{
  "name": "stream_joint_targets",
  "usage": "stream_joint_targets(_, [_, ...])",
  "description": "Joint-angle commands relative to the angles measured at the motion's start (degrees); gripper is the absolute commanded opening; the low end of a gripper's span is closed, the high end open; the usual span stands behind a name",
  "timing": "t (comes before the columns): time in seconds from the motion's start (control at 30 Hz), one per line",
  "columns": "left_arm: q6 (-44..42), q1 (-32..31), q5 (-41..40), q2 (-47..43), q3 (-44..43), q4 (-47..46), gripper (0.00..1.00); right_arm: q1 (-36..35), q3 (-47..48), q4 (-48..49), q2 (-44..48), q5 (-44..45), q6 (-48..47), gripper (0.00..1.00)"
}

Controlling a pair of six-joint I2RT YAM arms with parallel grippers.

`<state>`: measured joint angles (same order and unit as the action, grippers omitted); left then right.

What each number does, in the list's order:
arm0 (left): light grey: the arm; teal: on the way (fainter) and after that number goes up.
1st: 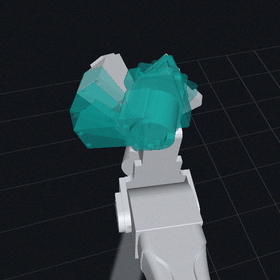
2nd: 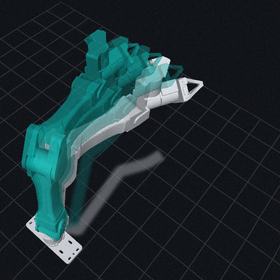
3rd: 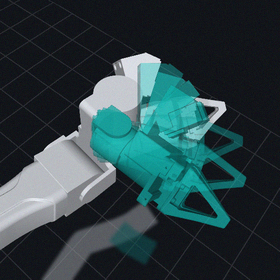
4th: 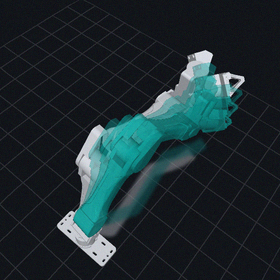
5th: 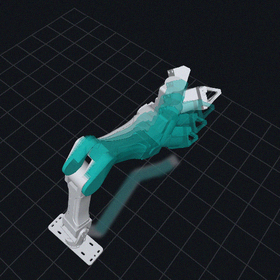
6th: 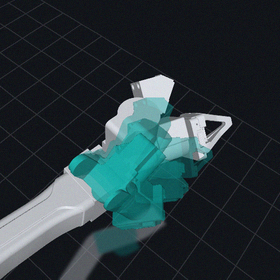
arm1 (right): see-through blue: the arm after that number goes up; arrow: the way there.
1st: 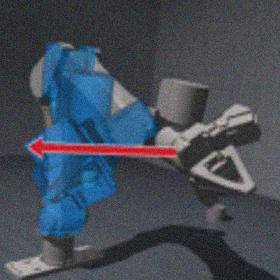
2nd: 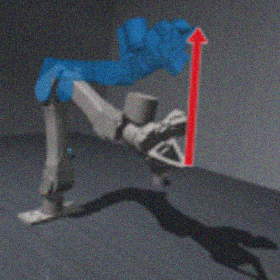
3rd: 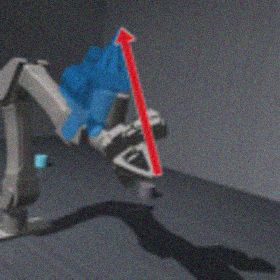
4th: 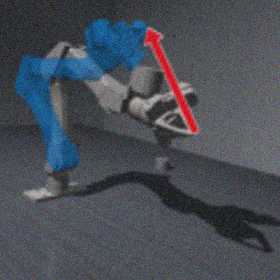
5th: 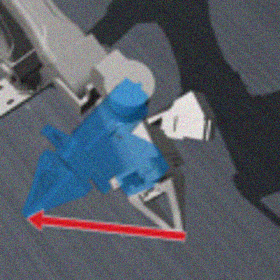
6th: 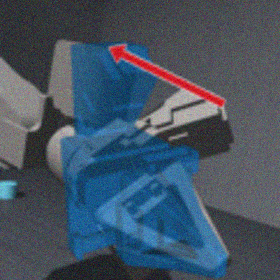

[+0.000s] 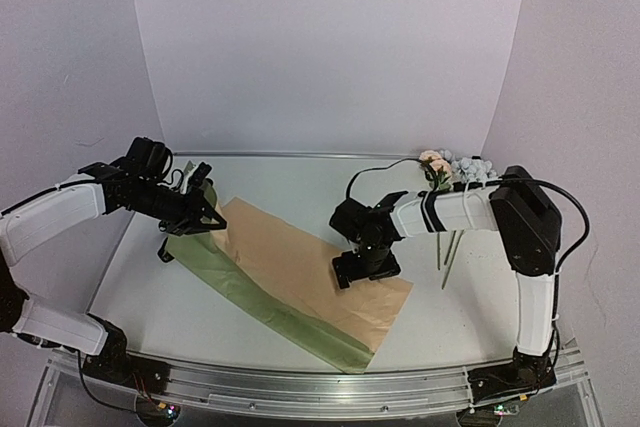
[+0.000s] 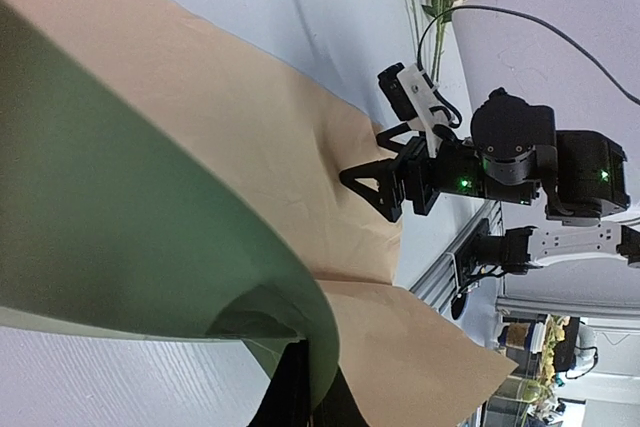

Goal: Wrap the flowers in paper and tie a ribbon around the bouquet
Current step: Unfold the folded wrapping paper at the center of the board.

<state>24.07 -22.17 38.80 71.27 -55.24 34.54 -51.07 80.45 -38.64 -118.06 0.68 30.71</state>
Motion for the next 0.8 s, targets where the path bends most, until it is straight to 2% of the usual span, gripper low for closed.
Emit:
stream_joint_targets(0.0, [0.2,0.1,0.6,-1.3,0.0,-0.3,0.00,-0.7,-5.9,-0.3,-0.8,3.6,6.8,0.85])
stream_joint_targets(0.17, [0.8,0.1,0.4,-1.0,-0.1,-1.0,0.00,-3.3,-8.7,-3.3,0.5,11.2,12.7,0.67])
stream_joint_targets(0.33, [0.9,0.1,-1.3,-0.8,0.0,-1.1,0.00,-3.6,-10.6,-3.8,2.0,13.6,15.5,0.35])
stream_joint_targets(0.5, [1.3,0.1,-4.2,0.1,0.1,-1.8,0.00,-1.8,-12.5,-5.1,9.0,16.7,16.3,0.07])
stream_joint_targets(0.6, [1.9,0.2,-7.2,0.2,-0.6,-1.9,0.00,-0.4,-15.5,-5.4,16.1,20.0,18.4,0.00])
stream_joint_targets(0.77, [4.1,0.2,-13.9,4.7,-2.4,-1.7,0.00,1.0,-20.2,-5.8,26.4,25.7,19.6,0.00])
